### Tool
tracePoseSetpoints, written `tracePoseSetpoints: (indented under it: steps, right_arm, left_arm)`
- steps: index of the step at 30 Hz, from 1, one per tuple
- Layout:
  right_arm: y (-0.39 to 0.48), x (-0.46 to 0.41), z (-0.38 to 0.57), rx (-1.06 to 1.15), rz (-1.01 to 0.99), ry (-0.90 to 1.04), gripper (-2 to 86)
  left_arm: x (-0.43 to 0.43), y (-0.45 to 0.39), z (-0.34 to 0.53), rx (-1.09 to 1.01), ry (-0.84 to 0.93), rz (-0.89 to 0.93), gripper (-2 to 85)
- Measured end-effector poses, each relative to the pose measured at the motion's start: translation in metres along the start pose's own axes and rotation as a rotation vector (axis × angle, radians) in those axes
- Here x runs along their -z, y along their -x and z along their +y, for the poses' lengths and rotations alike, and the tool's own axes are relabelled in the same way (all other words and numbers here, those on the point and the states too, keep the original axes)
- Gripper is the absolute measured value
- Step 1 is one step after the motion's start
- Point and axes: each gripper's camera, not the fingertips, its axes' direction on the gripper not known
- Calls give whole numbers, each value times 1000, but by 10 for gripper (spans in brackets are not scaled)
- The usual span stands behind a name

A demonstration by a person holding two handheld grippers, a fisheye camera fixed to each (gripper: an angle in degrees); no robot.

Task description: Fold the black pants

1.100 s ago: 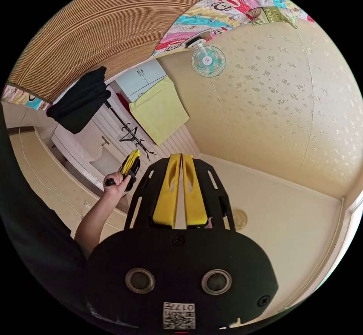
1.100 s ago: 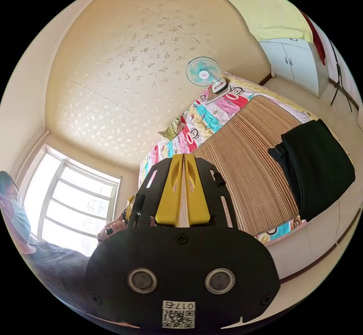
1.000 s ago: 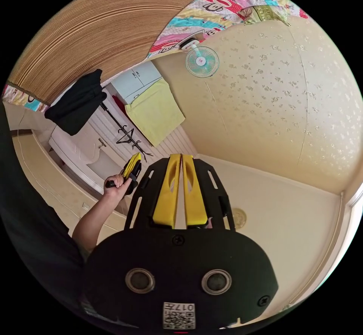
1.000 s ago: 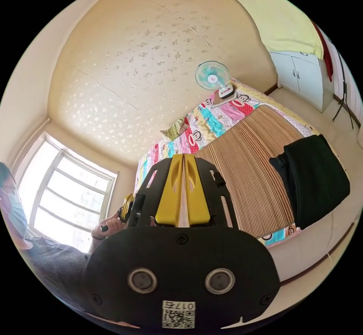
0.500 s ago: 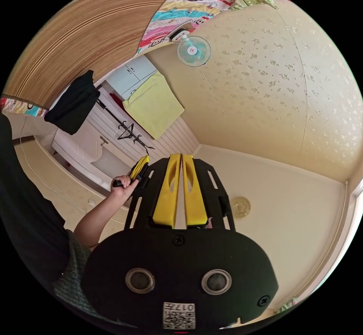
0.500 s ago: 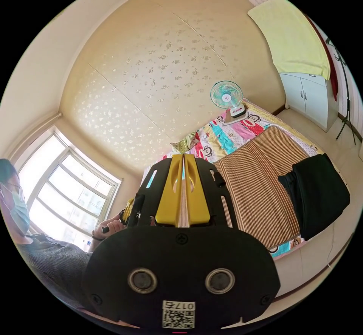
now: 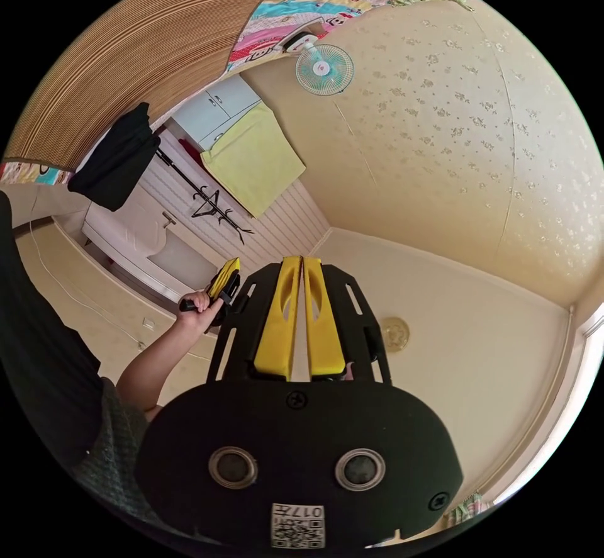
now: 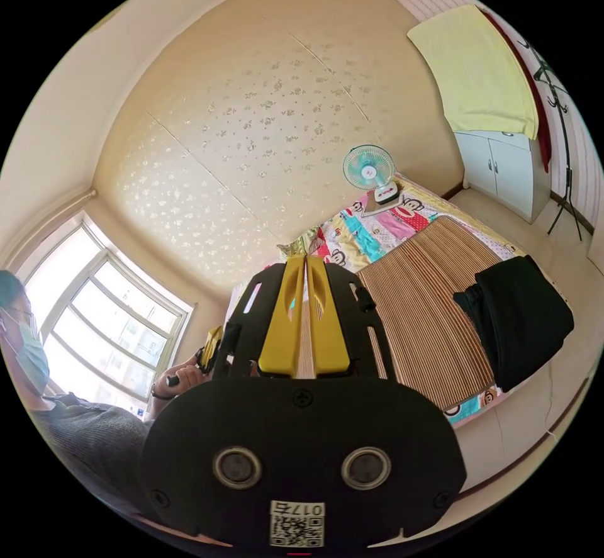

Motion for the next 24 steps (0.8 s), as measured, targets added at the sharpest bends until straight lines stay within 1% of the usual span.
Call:
tracePoseSetpoints:
  steps: [3,5,8,10,11,13,14,16,17,18,19,21,23,24]
  right_arm:
    - [-2,-17,8,18,-22,19,4]
    - [-1,-26,12,37,-36,30,4]
    - [-5,-36,19,36,-15,34,4]
    - [-9,-37,25,28,16,13,4]
    - [-13,-37,29,25,26,1,4]
    - [-20,-39,36,17,18,-10,4]
    - [-26,-41,41,10,5,-15,4]
    - [-35,-45,47,-10,-20,-20,4]
    - [-40,-47,52,-22,-40,-26,4]
    - [-45,-50,57,-28,-61,-30,4]
    - [-47,-52,60,-31,-70,-30,4]
    - [-54,-60,70,-45,-88,-21,4]
    - [-58,-67,77,-53,-86,-8,4]
    - [-59,-73,82,-56,-79,0,4]
  left_arm:
    - [12,-4,10,-10,-19,48,-10]
    - [23,-14,16,-67,-34,106,-10]
    - [61,-44,25,-216,-99,185,-10]
    - [118,-65,35,-335,-241,243,-8]
    - [136,-69,37,-362,-287,248,-8]
    - [218,-73,50,-424,-505,220,1]
    - [240,-70,55,-421,-567,218,5]
    - [317,-41,78,-363,-796,319,56]
    - [333,-33,84,-354,-840,341,66]
    - [365,-17,96,-331,-922,353,86]
    - [392,-5,111,-310,-1002,342,91]
    - [419,5,137,-308,-1102,328,85]
    - [437,-3,161,-360,-1139,231,56]
    - [444,-18,179,-401,-1164,84,34]
